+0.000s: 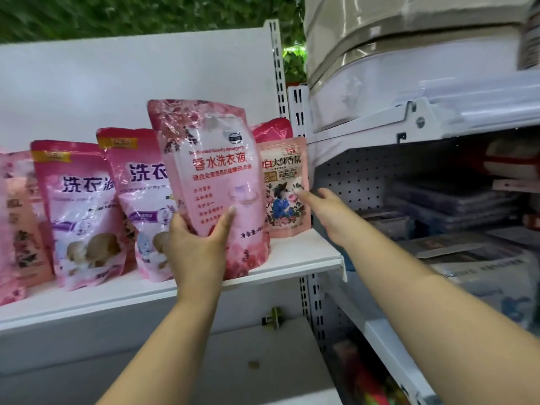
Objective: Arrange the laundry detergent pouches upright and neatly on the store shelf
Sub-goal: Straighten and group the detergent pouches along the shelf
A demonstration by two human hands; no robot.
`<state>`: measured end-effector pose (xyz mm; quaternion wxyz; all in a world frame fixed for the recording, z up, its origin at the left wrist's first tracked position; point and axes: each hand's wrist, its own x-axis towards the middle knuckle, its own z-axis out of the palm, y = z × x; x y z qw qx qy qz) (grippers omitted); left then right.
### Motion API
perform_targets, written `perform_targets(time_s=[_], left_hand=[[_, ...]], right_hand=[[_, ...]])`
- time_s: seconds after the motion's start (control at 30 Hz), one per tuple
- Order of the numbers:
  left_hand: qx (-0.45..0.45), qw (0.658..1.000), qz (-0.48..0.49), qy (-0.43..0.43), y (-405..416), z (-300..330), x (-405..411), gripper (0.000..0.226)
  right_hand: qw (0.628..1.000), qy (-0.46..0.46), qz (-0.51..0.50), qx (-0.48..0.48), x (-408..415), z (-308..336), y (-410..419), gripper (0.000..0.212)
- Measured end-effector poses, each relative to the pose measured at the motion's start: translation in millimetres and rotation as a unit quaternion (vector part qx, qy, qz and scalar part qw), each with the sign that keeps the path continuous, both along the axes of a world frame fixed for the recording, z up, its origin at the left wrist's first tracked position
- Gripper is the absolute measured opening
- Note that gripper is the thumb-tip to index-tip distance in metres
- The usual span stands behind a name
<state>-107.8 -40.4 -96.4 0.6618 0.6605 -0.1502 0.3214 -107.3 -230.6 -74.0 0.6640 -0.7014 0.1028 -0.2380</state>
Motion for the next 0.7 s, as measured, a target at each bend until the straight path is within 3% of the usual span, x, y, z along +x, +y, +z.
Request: perform_targets(time_s=[0.17,0.33,0.47,0.57,0.7], left_hand=[[-0.003,1.000,0.008,0.001,-0.2,0.3,-1.3,0.038],[-0.002,1.000,0.009,0.002,1.8,-0.6,1.0,0.041],[-0.011,1.000,0.021,-0.002,0.7,0.5,0.7,0.051],[-0.009,1.000,0.025,0.001,0.3,0.8,0.5,0.044],[-0.003,1.000,0.013,0.005,-0.7,1.0,-0.6,0.042]], right_hand=[[1.000,0.002,0.026,0.003,11.2,2.1,4.8,0.068],[0.995,-0.018,0.053,-0.077,-0.1,6.9,17.5,0.022],[0.992,-0.100,-0.011,-0.074,-19.9,14.0,29.7,0.026],[0.974,-0.156,-0.088,-0.139,-46.5,6.9,42.0,0.035],[0.961,-0.213,-0.114,-0.135,-71.6,-7.7,50.8,0.043]])
